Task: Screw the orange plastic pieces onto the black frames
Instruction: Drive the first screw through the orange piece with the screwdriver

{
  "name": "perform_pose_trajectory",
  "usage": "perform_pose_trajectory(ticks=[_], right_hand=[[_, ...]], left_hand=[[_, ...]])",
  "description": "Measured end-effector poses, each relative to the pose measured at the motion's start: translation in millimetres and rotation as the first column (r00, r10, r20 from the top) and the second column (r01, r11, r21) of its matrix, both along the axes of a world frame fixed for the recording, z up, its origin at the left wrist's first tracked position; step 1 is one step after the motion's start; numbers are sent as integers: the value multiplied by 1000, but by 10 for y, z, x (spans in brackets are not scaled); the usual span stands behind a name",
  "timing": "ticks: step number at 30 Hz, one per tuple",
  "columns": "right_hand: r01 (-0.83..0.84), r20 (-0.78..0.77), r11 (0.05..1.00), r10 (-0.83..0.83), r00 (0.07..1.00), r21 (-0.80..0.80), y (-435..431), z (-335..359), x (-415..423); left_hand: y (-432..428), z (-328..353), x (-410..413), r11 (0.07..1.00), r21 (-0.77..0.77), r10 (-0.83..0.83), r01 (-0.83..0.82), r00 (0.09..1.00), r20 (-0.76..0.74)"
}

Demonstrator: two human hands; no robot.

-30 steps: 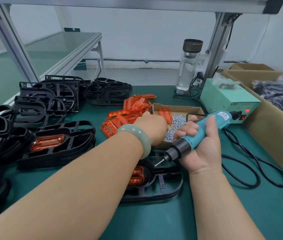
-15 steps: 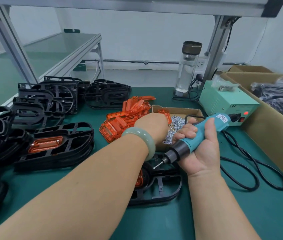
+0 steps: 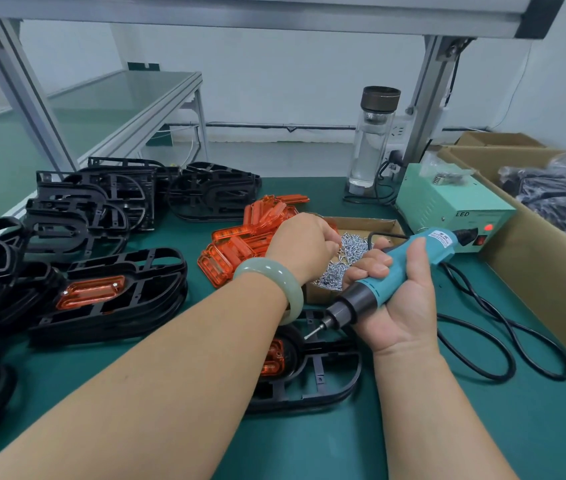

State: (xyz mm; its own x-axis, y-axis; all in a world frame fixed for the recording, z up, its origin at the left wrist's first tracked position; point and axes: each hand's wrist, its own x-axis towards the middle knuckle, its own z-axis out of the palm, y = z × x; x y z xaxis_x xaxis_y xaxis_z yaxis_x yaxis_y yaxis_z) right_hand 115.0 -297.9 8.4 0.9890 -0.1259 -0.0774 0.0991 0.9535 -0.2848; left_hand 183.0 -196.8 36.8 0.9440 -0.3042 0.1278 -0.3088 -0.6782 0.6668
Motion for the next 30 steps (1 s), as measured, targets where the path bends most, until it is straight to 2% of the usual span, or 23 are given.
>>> perform_pose_trajectory(ticks=[11, 15, 18, 20, 25, 30], right_hand=[[6, -4, 1000, -6, 1000, 10, -5, 13, -6], [10, -6, 1000, -10, 1000, 8, -2, 16, -8], [13, -7, 1000, -13, 1000, 9, -2, 17, -12], [16, -7, 1000, -16, 1000, 3, 0, 18, -14], [9, -5, 1000, -9, 1000, 1, 3, 17, -13], [7, 1, 1000, -7, 1000, -10, 12, 16, -10]], left_hand=[[-3, -60, 31, 965, -240, 45, -106, 967, -249], [-2, -60, 18, 867, -452, 18, -209, 920, -391], [14, -24, -30, 720, -616, -34, -319, 870, -491], [44, -9, -61, 636, -674, -80, -375, 837, -541], [138, -4, -134, 584, -695, -109, -419, 808, -578], [301, 61, -268, 553, -730, -104, -402, 836, -539]])
